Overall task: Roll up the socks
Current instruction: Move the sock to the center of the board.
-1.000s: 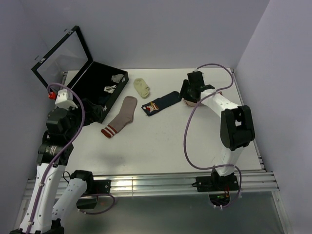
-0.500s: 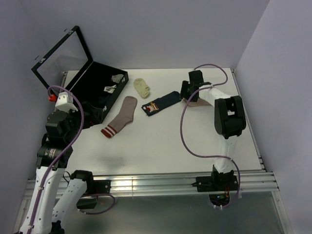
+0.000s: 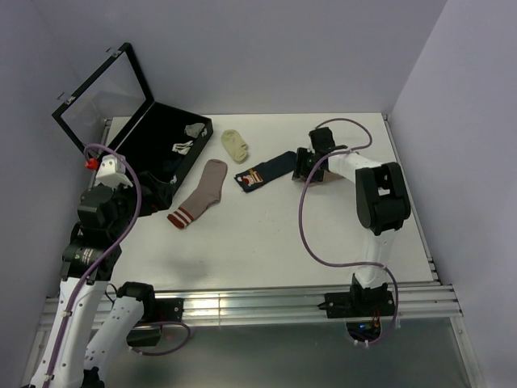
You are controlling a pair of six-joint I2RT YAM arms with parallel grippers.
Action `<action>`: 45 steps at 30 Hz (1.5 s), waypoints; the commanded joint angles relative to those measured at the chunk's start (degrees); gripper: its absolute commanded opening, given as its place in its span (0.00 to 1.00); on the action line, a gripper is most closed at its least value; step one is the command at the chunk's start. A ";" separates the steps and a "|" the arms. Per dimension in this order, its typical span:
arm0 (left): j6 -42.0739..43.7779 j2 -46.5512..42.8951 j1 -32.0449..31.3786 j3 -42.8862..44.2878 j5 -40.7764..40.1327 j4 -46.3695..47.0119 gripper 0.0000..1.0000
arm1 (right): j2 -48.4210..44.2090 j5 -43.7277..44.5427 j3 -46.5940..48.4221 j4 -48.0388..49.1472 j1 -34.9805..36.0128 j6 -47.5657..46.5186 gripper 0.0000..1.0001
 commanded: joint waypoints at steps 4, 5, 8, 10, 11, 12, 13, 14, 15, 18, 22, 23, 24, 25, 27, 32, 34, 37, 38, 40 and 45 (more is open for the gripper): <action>1.28 0.06 -1.44 0.14 1.70 1.80 0.98 | -9.73 -3.69 -12.33 -0.03 9.81 4.39 0.60; 1.28 0.06 -1.53 0.14 1.70 1.80 0.98 | -10.98 -4.21 -16.01 1.80 11.31 5.18 0.60; 1.19 0.06 -2.23 -0.30 2.05 1.98 0.98 | -15.81 -3.25 -22.34 4.79 17.90 9.14 0.60; 1.19 -0.11 -2.50 -1.26 3.10 2.50 0.98 | -18.44 -2.20 -24.56 6.03 23.06 12.39 0.59; 1.10 -0.20 -2.59 -1.61 3.45 2.85 0.98 | -19.07 -1.93 -25.79 7.43 24.75 13.35 0.59; 0.93 -0.29 -2.67 -2.75 3.80 3.46 0.98 | -19.68 -1.41 -25.97 7.79 26.42 15.10 0.59; 0.58 -0.29 -2.76 -3.28 4.07 3.82 0.98 | -20.39 -1.05 -25.89 8.14 29.40 15.56 0.59; 0.40 -0.29 -2.76 -4.24 4.77 4.08 0.98 | -20.65 -0.79 -24.75 8.15 30.73 15.65 0.59; 0.05 -0.20 -2.94 -4.78 4.95 4.78 0.98 | -20.92 -0.09 -23.70 7.45 31.79 15.04 0.60; -1.18 0.32 -2.85 -5.83 6.44 5.49 0.98 | -22.67 1.85 -19.39 5.25 35.48 10.84 0.61; -2.93 0.85 -2.94 -6.63 5.74 6.02 0.98 | -27.33 7.10 -18.06 3.58 38.82 5.99 0.62; -3.90 0.94 -2.94 -6.71 5.65 6.02 0.98 | -28.38 9.04 -19.19 3.49 39.44 5.28 0.62; -4.34 1.03 -2.94 -6.98 5.74 6.28 0.98 | -29.35 11.32 -19.90 3.32 40.84 4.15 0.62; -5.65 1.03 -2.94 -7.24 5.65 6.37 0.98 | -30.84 14.73 -20.61 3.31 41.38 3.70 0.62; -6.80 1.12 -2.94 -8.29 6.00 7.07 0.98 | -32.25 17.83 -22.80 3.40 42.43 2.30 0.61; -9.62 1.38 -2.94 -9.61 5.30 7.34 0.98 | -30.94 22.67 -24.91 4.63 44.45 -0.61 0.61; -10.14 1.21 -2.94 -9.61 4.52 6.99 0.98 | -29.36 23.29 -25.01 5.42 45.95 -1.75 0.61; -10.58 1.38 -2.94 -9.70 3.72 6.28 0.98 | -27.60 24.78 -24.92 7.26 48.14 -2.89 0.61; -10.85 1.29 -2.94 -9.79 3.72 6.20 0.98 | -26.73 26.36 -24.92 7.62 48.76 -3.33 0.61; -11.72 1.56 -2.94 -10.23 3.72 6.20 0.98 | -25.58 27.25 -24.66 8.41 50.25 -3.95 0.60; -13.31 1.91 -2.94 -10.93 3.81 6.02 0.98 | -21.72 31.37 -24.57 9.29 51.93 -5.00 0.57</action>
